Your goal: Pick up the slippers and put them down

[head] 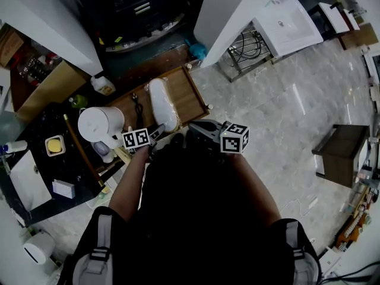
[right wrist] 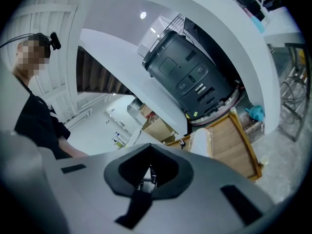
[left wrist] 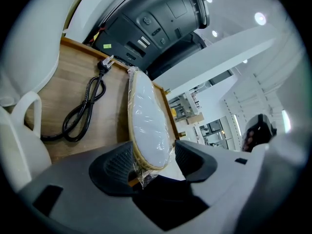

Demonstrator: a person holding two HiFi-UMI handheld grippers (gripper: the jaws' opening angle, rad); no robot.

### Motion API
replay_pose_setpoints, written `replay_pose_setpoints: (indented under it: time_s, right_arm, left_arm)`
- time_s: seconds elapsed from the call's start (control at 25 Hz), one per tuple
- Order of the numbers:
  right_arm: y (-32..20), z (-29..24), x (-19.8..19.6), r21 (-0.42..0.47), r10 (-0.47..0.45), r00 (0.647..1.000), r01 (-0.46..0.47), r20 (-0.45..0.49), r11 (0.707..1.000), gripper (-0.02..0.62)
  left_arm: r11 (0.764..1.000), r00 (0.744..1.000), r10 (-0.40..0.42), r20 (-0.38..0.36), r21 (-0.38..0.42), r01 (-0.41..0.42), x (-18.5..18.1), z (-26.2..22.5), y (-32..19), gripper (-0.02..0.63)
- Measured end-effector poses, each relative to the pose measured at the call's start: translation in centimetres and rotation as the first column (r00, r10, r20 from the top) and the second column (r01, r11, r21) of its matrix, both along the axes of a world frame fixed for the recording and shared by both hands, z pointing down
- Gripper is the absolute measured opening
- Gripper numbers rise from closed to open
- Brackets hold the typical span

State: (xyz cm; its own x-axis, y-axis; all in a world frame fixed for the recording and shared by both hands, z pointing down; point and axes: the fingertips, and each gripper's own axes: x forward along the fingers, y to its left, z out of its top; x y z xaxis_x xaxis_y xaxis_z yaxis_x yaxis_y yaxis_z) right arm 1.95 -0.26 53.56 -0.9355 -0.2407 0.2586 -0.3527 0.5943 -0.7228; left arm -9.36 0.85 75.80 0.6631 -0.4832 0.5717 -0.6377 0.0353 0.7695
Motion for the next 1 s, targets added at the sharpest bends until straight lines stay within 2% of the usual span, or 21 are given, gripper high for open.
replay_pose_setpoints:
  time_s: [0.2,0.64,1.0]
  right_arm:
    - [0.2,0.3,-0.3,-0.01,0.002,1.0,-0.002,0.001,1.0,0.006]
    - [0.5,0.9,0.8,-0.026,0.021,1.0,-0.021,-0.02,0.999,0.007]
    - [0.7,1.1,0.8,-0.041,0.003,0.999,-0.004,-0.032,0.999,0.006]
  left_arm:
    - [0.999,1.0,-0.02,-0.004,-0.041,0.02,-0.3,1.1,-0.1,0.262]
    - [0.995,1.0,-0.003,-0.02,-0.096,0.002,0.5,3.2,-0.2,0.262]
    - [0.994,0.999,-0.013,-0.044,-0.114,0.008,1.0,4.1,-0.5,0.262]
